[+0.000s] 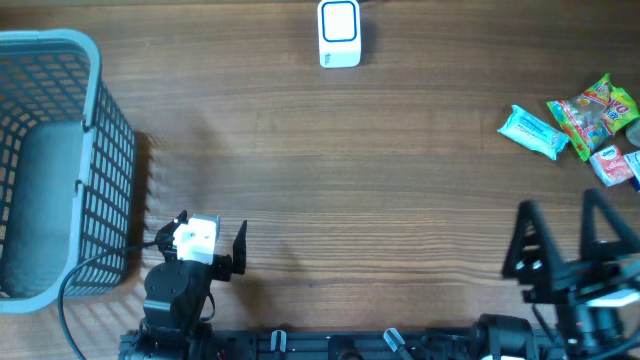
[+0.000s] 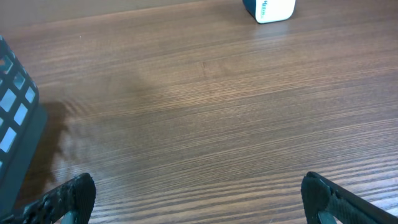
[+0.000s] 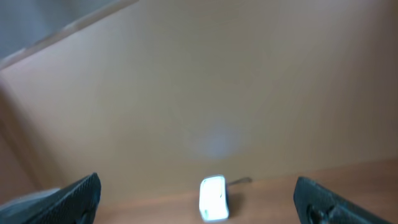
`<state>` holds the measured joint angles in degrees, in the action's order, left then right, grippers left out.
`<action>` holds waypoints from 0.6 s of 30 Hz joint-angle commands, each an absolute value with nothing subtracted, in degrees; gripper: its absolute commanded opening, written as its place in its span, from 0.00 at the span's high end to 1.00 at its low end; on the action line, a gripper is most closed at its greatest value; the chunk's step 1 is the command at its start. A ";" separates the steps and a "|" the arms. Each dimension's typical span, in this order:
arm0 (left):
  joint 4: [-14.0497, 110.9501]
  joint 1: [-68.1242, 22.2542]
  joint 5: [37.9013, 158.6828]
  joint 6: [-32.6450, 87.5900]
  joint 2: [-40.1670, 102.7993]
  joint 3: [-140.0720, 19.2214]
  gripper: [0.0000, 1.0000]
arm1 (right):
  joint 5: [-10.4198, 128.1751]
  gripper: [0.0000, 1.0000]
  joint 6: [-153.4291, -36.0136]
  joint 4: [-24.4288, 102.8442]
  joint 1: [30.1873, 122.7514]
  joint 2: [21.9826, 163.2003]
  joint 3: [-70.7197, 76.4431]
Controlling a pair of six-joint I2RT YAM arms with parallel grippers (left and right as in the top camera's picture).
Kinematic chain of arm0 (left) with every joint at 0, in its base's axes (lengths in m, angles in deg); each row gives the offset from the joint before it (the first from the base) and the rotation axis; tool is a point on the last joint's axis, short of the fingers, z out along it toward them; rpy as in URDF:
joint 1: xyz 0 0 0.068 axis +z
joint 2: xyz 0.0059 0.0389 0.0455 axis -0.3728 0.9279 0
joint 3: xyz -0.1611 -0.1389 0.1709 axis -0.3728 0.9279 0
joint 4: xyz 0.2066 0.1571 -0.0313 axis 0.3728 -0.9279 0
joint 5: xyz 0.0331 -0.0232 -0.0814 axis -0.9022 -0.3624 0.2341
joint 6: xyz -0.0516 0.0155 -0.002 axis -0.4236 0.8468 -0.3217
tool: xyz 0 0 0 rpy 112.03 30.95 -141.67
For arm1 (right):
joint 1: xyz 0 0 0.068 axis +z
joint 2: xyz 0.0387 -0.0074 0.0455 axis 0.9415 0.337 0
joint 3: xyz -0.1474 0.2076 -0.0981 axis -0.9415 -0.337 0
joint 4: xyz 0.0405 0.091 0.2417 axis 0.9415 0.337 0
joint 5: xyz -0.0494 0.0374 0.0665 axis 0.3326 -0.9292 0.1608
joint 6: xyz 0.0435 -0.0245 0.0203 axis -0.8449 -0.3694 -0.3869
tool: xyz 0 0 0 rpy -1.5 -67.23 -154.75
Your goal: Scan the item barcode
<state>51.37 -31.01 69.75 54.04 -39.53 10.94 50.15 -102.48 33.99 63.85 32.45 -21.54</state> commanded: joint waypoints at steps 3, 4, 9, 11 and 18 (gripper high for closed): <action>51.32 -30.66 70.23 54.50 -39.84 10.98 0.00 | 60.99 0.00 -98.66 20.05 72.50 25.74 -39.81; 51.35 -30.66 70.21 54.50 -39.84 10.98 0.00 | 61.27 0.00 -98.83 17.12 73.01 24.76 -44.25; 51.32 -30.66 70.23 54.50 -39.84 10.98 0.00 | 65.38 0.00 -98.98 12.01 75.45 22.00 -56.95; 51.35 -30.66 70.21 54.50 -39.84 10.98 0.00 | 67.24 0.00 -99.03 9.52 75.63 22.00 -60.91; 51.32 -30.66 70.23 54.50 -39.84 10.98 0.00 | 73.38 0.00 -105.06 7.09 75.61 22.00 -69.91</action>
<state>51.35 -31.01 69.75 54.04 -39.53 10.94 69.90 -102.09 8.29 75.32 22.86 -68.97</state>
